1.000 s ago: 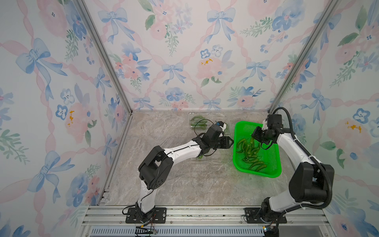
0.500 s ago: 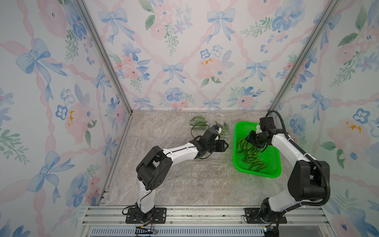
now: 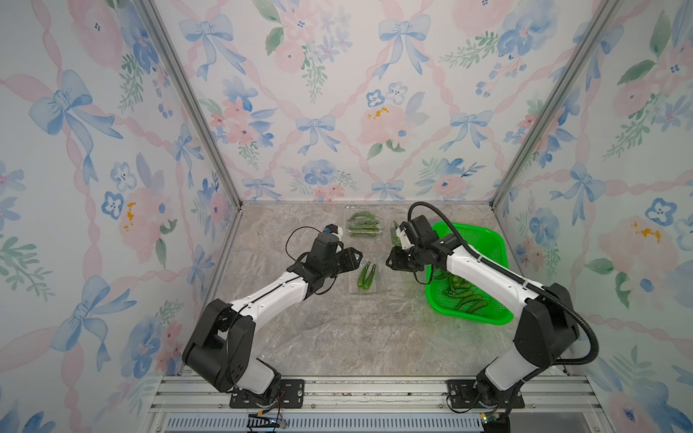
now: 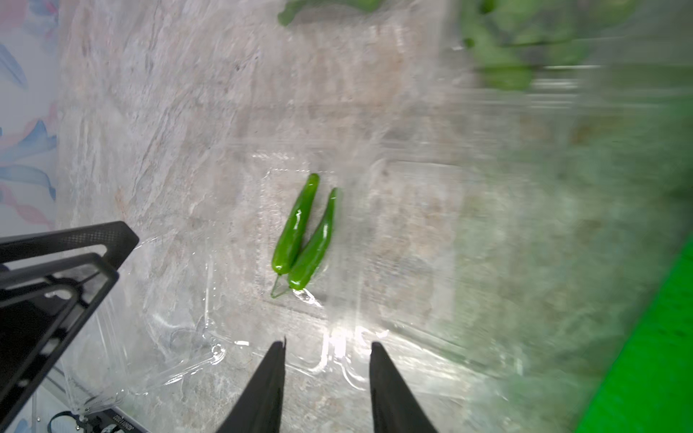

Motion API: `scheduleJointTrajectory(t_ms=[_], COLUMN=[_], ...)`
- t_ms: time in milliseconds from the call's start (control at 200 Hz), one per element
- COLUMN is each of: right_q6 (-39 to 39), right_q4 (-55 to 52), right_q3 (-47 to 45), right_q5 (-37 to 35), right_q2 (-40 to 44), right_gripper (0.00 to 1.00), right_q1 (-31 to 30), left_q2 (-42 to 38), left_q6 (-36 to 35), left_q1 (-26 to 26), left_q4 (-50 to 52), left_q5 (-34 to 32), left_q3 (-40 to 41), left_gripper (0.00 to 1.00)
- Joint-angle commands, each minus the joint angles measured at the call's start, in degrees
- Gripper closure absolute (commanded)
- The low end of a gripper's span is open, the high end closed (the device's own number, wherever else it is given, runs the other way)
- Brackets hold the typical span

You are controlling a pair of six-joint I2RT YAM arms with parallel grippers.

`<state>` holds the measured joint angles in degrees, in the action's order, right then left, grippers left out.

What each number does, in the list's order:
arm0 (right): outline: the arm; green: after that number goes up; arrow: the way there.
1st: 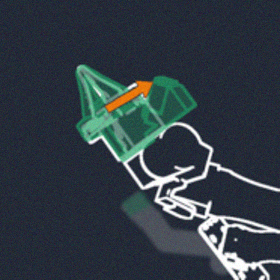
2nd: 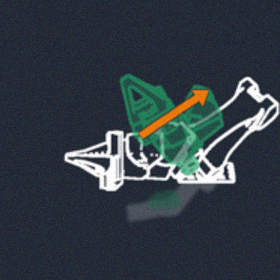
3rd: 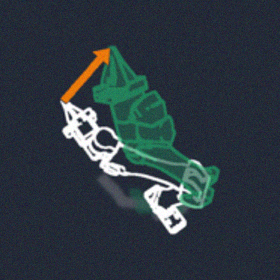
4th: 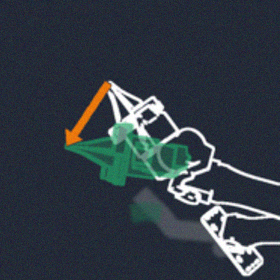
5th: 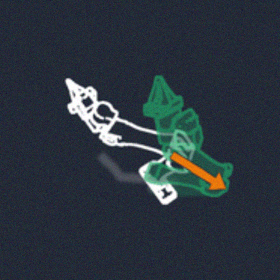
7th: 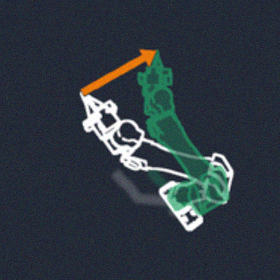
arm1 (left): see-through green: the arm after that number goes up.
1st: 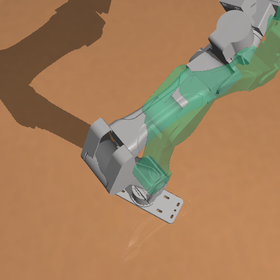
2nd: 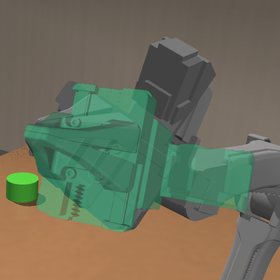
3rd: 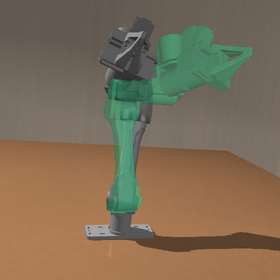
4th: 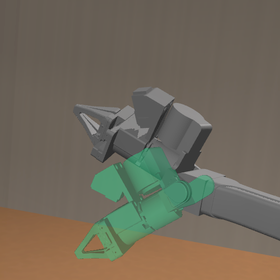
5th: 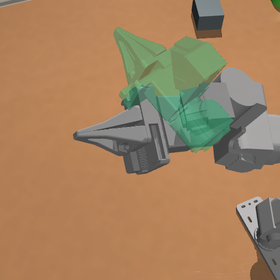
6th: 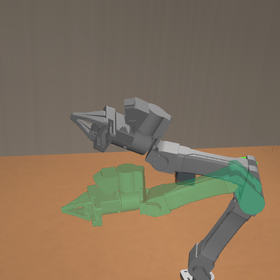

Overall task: Take small green peppers out of containers
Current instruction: Place the green pepper in the basket, then pick up the green pepper from the packing box.

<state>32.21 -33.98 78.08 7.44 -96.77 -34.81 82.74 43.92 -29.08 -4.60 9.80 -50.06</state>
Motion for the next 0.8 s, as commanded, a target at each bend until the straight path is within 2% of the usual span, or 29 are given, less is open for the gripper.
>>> scheduleJointTrajectory(t_ms=[0,315,555,795], right_q6=[4.09,9.40,10.57,10.11], right_q4=[1.28,3.04,0.99,-5.56], right_q3=[3.61,11.03,15.42,20.81], right_q5=[-1.44,-1.18,-2.59,-7.26], right_q2=[-5.94,-19.13,-24.16,-28.40], right_gripper=[0.64,0.68,0.68,0.67], right_q1=[-3.11,-6.06,-6.79,-7.76], left_q2=[-2.52,-5.06,-6.47,-6.89], left_q6=[-1.29,-2.04,-2.78,-3.14], left_q1=[2.48,4.82,6.88,7.54], left_q4=[0.59,0.73,0.78,0.78], left_q5=[0.08,1.27,2.60,3.30], left_q3=[3.13,6.44,7.35,7.39], left_gripper=[0.54,0.54,0.54,0.54])
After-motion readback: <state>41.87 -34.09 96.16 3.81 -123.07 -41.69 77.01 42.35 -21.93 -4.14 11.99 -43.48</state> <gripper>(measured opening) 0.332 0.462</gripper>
